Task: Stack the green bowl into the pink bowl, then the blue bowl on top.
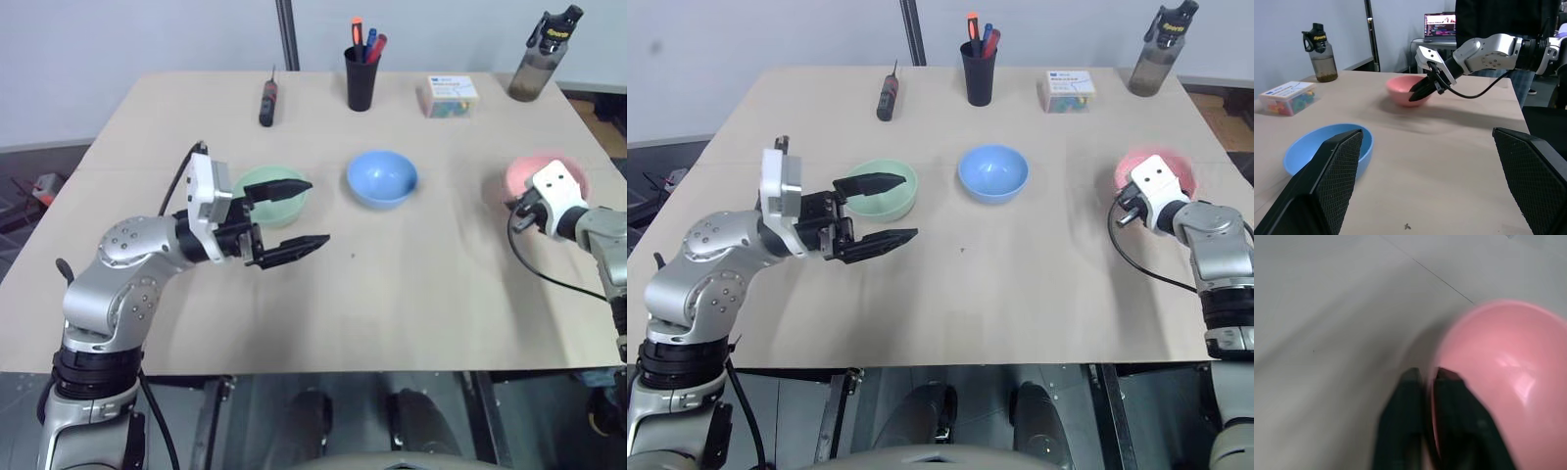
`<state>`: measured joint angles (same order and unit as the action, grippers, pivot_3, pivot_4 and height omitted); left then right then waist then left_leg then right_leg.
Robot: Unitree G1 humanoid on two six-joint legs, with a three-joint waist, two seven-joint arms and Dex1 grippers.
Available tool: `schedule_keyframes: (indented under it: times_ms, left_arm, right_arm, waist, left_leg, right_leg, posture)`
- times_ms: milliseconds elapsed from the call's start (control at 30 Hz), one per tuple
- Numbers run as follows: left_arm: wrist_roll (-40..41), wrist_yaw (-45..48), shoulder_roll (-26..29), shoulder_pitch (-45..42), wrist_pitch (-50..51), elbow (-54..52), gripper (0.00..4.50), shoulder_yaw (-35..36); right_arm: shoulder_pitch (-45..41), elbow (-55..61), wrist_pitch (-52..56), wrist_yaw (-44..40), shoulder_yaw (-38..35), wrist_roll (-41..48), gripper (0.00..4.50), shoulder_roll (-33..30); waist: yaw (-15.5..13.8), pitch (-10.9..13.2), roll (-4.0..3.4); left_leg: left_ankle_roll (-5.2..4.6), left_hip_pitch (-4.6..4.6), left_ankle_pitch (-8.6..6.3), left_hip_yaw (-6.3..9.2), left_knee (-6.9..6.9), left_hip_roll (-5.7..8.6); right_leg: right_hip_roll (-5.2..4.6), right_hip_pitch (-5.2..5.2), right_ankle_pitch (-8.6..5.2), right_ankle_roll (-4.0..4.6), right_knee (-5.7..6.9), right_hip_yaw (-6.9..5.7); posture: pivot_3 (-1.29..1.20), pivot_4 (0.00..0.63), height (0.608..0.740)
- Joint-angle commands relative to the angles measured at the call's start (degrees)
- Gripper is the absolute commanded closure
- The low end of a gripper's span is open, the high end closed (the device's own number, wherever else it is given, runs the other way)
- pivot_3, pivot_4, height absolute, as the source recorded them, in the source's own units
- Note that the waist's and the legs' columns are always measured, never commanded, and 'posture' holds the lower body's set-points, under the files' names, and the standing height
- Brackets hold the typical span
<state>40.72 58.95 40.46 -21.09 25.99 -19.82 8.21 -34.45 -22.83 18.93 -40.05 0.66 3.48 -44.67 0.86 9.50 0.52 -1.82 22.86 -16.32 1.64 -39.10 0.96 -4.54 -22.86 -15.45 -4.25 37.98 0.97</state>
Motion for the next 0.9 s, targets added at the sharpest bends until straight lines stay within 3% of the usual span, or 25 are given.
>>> schedule_keyframes:
  times_ms: [33, 367, 500, 533, 600, 700, 867, 900]
  left_arm:
    - [0.17, -0.95, 0.24, 0.46, -0.76, -2.44, 0.0, 1.42]
    - [-2.05, -1.37, 0.92, 2.36, -2.6, 0.03, 0.0, 2.45]
    - [-2.43, -1.0, 0.82, 1.82, -2.83, 0.76, 0.0, 1.73]
    - [-2.66, -0.8, 0.89, 1.43, -2.88, 1.06, 0.0, 1.48]
    - [-3.04, -0.57, 1.02, 0.9, -2.89, 1.43, 0.0, 1.16]
    - [-3.73, -0.45, 1.34, 0.78, -2.6, 1.34, 0.0, 0.74]
    - [-5.44, -1.83, 1.42, 1.5, -2.69, 1.38, 0.0, 0.85]
    - [-6.71, -3.26, 1.23, 1.36, -2.82, 1.55, 0.0, 0.74]
  right_arm:
    - [0.67, 9.29, 1.05, -2.54, -0.53, 0.94, 4.4, -1.04]
    - [16.97, 54.89, 24.69, -10.15, 3.45, 16.32, 4.4, -1.24]
    - [19.11, 58.75, 27.15, -12.02, 8.93, 17.44, 4.4, -2.49]
    - [19.06, 58.6, 27.1, -12.67, 9.65, 17.6, 3.91, -2.82]
    - [18.92, 58.19, 27.01, -13.32, 10.08, 18.72, 3.51, -2.5]
    - [18.43, 57.79, 27.12, -12.58, 9.43, 19.54, 2.39, -1.53]
    - [18.37, 58.58, 26.05, -10.02, 6.51, 20.81, 0.07, 0.32]
    - [18.59, 58.69, 24.66, -7.94, 5.02, 20.38, 0.01, 1.68]
  waist:
    - [-0.01, 0.01, -0.01]
    - [-0.27, 0.0, 0.0]
    - [-0.23, -0.01, 0.03]
    - [-0.23, -0.01, 0.03]
    - [-0.24, -0.01, 0.04]
    - [-0.22, -0.01, 0.04]
    - [-0.21, -0.01, 0.04]
    - [-0.21, -0.01, 0.04]
  left_leg:
    - [0.0, 0.0, 0.0, -0.01, 0.0, 0.0]
    - [-0.08, 0.07, -0.05, 0.14, -0.01, -0.02]
    - [-0.17, -0.05, -0.1, 0.21, -0.08, 0.03]
    - [-0.17, -0.06, -0.1, 0.2, -0.09, 0.05]
    - [-0.16, -0.06, -0.1, 0.21, -0.09, 0.05]
    - [-0.14, -0.05, -0.08, 0.22, -0.09, 0.06]
    - [-0.06, -0.05, -0.04, 0.22, -0.09, 0.06]
    - [-0.07, -0.05, -0.04, 0.22, -0.09, 0.06]
  right_leg:
    - [0.0, -0.01, 0.0, 0.0, 0.0, 0.01]
    - [-0.01, -0.01, 0.0, 0.0, -0.01, -0.1]
    - [-0.04, 0.16, 0.0, -0.01, -0.03, -0.17]
    - [-0.04, 0.16, 0.0, -0.01, -0.02, -0.17]
    - [-0.04, 0.17, 0.0, -0.01, -0.02, -0.18]
    - [-0.03, 0.16, 0.0, -0.01, -0.02, -0.19]
    - [-0.03, 0.16, 0.0, -0.01, -0.02, -0.19]
    - [-0.03, 0.16, 0.0, -0.01, -0.02, -0.19]
  posture:
    - [0.0, 0.15, 0.74]
    - [0.0, 0.15, 0.74]
    - [0.0, 0.15, 0.74]
    - [0.0, 0.15, 0.74]
    - [0.0, 0.15, 0.74]
    - [0.0, 0.15, 0.74]
    - [0.0, 0.15, 0.74]
    - [0.0, 0.15, 0.74]
